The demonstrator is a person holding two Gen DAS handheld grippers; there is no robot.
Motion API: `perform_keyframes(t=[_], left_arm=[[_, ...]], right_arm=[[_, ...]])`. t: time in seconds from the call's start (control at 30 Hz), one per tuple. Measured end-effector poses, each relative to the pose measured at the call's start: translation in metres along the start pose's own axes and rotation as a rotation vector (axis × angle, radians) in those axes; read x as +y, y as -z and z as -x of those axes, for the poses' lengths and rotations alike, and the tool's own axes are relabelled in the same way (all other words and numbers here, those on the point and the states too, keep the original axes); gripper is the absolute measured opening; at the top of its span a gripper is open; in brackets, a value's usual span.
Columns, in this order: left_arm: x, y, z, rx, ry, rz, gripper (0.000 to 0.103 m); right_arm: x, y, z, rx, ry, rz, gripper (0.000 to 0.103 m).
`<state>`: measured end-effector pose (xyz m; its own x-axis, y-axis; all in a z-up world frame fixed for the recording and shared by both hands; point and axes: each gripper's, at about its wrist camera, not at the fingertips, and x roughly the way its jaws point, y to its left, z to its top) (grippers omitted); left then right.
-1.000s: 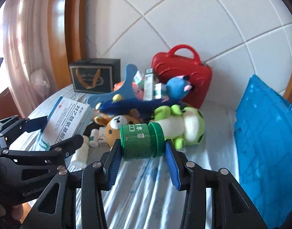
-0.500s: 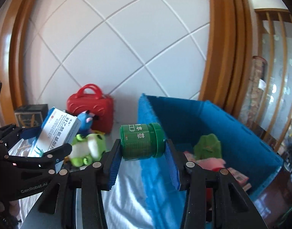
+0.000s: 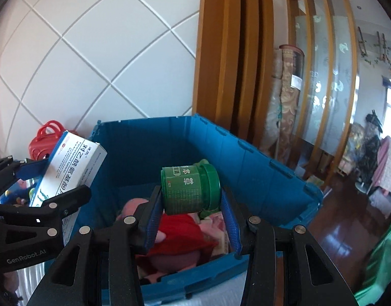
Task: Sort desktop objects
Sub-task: 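Carry the tablet box and green jar in both grippers over the blue bin, then open both grippers to drop the tablet box and jar into the bin, then withdraw both open grippers from the bin back to the table pile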
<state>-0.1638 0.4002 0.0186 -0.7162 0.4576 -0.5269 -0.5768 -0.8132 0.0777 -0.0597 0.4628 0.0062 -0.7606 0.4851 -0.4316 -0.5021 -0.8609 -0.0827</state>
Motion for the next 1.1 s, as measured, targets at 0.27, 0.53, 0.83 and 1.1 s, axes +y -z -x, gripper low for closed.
perform_keyframes(t=[0.27,0.53,0.83,1.1], left_arm=[[-0.016,-0.001,-0.030,0.110,0.030,-0.009,0.071],[-0.022,-0.003,-0.032,0.138,0.064,-0.038,0.071],[-0.024,0.000,-0.026,0.148,0.065,-0.035,0.082],[-0.014,0.009,0.000,0.113,0.071,-0.005,0.082]], right_arm=[[-0.020,0.006,-0.043,0.084,0.004,0.015,0.044],[-0.027,0.012,-0.063,0.135,0.032,0.025,0.044],[-0.031,0.013,-0.056,0.129,0.055,0.028,0.077],[-0.024,0.005,-0.025,0.070,0.056,0.036,0.102]])
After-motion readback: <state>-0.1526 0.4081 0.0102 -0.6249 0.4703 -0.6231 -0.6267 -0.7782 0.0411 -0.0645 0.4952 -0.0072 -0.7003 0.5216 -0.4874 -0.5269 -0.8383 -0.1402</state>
